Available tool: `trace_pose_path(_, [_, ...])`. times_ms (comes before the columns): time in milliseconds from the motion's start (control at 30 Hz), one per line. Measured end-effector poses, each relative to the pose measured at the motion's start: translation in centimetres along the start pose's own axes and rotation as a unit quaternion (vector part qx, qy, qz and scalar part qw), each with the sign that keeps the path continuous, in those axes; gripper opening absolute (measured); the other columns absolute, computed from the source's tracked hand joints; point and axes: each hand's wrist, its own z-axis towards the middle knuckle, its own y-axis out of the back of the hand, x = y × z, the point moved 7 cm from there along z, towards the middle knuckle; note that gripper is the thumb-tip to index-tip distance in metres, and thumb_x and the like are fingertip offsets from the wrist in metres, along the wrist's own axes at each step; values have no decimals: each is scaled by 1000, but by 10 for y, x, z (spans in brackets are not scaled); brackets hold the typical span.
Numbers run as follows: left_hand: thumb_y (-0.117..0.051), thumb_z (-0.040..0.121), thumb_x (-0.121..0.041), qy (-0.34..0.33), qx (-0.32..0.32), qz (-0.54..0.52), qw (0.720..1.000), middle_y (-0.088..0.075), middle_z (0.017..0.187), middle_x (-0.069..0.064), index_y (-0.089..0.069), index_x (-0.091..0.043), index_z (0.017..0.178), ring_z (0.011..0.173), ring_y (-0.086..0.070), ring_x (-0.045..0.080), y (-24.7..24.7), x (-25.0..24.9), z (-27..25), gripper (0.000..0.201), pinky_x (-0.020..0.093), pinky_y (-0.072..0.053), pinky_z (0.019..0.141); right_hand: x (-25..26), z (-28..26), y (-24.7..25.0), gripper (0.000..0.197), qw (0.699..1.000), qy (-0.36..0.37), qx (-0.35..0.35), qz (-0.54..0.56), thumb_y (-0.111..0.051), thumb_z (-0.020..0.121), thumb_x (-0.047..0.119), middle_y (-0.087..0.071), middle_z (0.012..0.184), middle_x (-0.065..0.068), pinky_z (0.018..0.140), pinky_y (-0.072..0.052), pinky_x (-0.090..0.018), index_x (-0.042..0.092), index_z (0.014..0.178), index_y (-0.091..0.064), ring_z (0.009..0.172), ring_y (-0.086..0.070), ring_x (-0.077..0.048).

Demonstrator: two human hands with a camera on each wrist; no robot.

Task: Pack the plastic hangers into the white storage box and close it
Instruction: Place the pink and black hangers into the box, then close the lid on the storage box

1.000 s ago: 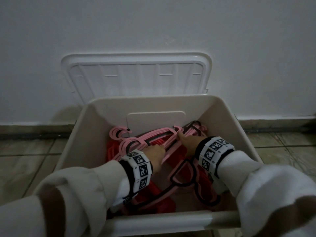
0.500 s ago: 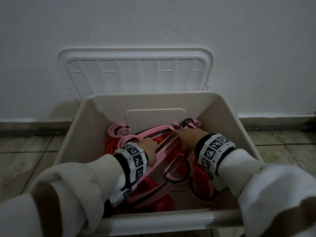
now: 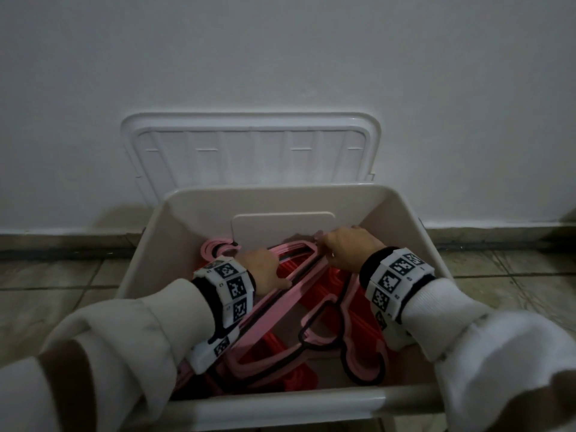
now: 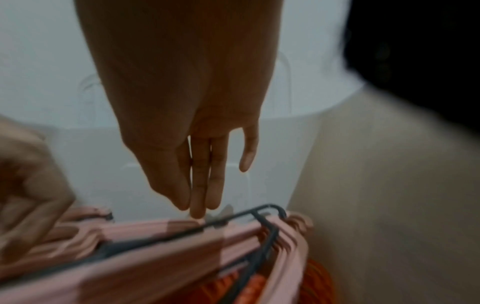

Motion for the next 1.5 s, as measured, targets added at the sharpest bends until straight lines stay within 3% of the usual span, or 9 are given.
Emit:
trace_pose_path(67, [-50,93,-43,2,-42,-12,999,-66,94,10,-64,-6,91,88,-61,27,21,10,-3,39,30,-44,70,0,-3,14,29,999,4,-31,9,-49,89,17,-59,122,-3,95,-40,-36,19,116,-58,111,-57,-25])
trace_pose_path(133, [-53,91,-31,12,-89,-58,994,-65,108,11,-63,-8,99,99,-60,27,46,26,-7,27,28,-44,78,-2,-7,35,28,997,0,-73,28,-51,89,19,-59,122,-1,91,-40,-34,19,117,-56,111,-55,-23])
trace_pose_path(300, [-54,86,-24,67,-258,-137,954,-66,104,3,-63,-21,96,97,-60,25,117,93,-34,13,30,-45,78,-22,-12,94,29,967,-51,-220,120,-52,89,17,-56,122,-1,83,-45,-34,16,118,-53,107,-56,-21])
trace_pose_path(500, [-56,84,-15,160,-443,-214,856,-60,111,12,-59,-12,107,103,-56,31,169,180,-64,23,36,-44,84,-63,-6,154,39,894,-143,-380,190,-56,83,6,-46,125,-12,80,-43,-39,8,121,-46,110,-49,-31])
trace_pose_path(667, [-59,83,-9,174,-458,-178,853,-44,122,19,-45,-5,124,114,-42,33,172,211,-61,43,44,-42,82,-77,11,163,43,895,-185,-371,165,-57,83,5,-45,120,-18,75,-40,-37,6,124,-43,109,-45,-35])
trace_pose_path(800, [-61,84,-11,137,-469,-116,865,-45,117,17,-49,-9,122,107,-42,33,166,215,-55,39,44,-43,77,-71,18,158,37,906,-196,-367,81,-57,85,8,-46,118,-17,75,-44,-43,8,120,-48,108,-44,-34])
trace_pose_path(1000, [-69,80,-13,126,-491,-98,856,-47,110,18,-55,-8,114,103,-41,33,170,217,-54,36,43,-40,76,-65,21,162,38,902,-205,-380,-19,-63,85,20,-50,113,-16,86,-36,-45,7,118,-48,103,-50,-33])
trace_pose_path(1267, [-64,83,-7,112,-462,-134,869,-53,106,17,-51,-4,106,101,-40,32,171,216,-52,26,39,-35,74,-61,18,164,26,876,-200,-436,-52,-65,83,24,-55,94,-11,92,-24,-48,10,102,-55,84,-55,-30])
trace_pose_path(1500, [-62,85,-6,104,-482,-161,855,-55,109,14,-50,-7,108,104,-39,31,177,222,-67,26,41,-37,74,-54,15,176,23,863,-204,-458,-67,-63,85,21,-57,101,-10,95,-25,-52,15,106,-56,89,-55,-29])
